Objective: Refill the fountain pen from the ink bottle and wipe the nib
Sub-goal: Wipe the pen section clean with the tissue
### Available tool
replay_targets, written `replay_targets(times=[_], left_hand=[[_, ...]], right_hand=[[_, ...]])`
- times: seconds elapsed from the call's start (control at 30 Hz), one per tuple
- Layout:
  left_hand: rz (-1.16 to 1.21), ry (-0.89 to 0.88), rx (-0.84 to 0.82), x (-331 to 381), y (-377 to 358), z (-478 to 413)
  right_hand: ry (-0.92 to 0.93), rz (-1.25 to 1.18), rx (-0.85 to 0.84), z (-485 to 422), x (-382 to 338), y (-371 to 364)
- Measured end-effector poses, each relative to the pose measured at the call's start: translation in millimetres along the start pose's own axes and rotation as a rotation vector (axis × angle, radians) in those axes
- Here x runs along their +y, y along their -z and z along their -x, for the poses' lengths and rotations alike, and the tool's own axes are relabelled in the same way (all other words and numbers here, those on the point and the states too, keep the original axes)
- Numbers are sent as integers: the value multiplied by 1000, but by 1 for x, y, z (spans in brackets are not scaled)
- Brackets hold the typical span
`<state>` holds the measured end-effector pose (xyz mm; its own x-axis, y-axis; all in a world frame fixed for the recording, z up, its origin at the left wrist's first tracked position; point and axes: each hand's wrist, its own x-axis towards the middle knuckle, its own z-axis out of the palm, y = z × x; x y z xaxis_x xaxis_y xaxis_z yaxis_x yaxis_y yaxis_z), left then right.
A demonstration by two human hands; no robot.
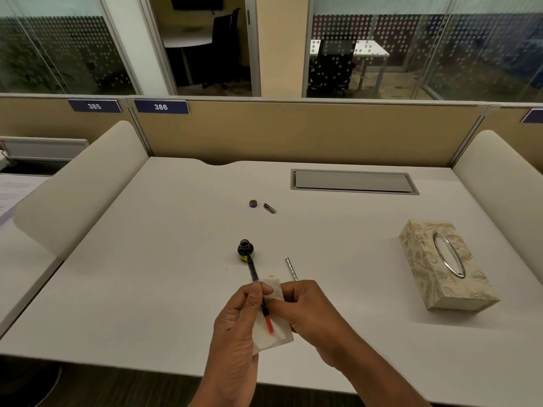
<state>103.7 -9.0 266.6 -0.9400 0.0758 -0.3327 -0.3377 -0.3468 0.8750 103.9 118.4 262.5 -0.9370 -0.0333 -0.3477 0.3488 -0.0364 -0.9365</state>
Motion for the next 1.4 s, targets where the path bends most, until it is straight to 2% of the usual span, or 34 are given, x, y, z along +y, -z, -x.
replay_targets(times=[0.23, 0.43, 0.5, 0.6, 0.7, 0.8, 1.0, 1.23, 1.33, 1.4], left_hand=[[69, 111, 29, -5, 5, -14], [211, 191, 129, -5, 6, -35], [232, 193, 153, -5, 7, -41], [261, 216, 178, -7, 10, -51], [287, 249, 179, -11, 13, -61], [302, 261, 176, -15, 15, -71], [278, 272, 195, -21, 15, -81], [258, 259, 184, -21, 15, -86], [261, 260, 170, -20, 16, -90], [277, 262, 167, -20, 16, -92]], right_hand=[[-19, 67, 12, -15, 18, -5], [-23, -3, 59, -20, 21, 8], [-20, -30, 141, -25, 22, 16], [-28, 9, 348, -51, 36, 34], [-25, 193, 584, -99, 71, 56], [-51, 418, 713, -141, 108, 73], [-69, 676, 664, -181, 149, 76], [-40, 823, 641, -202, 163, 67], [-36, 779, 630, -200, 159, 67], [-20, 571, 643, -185, 144, 64]])
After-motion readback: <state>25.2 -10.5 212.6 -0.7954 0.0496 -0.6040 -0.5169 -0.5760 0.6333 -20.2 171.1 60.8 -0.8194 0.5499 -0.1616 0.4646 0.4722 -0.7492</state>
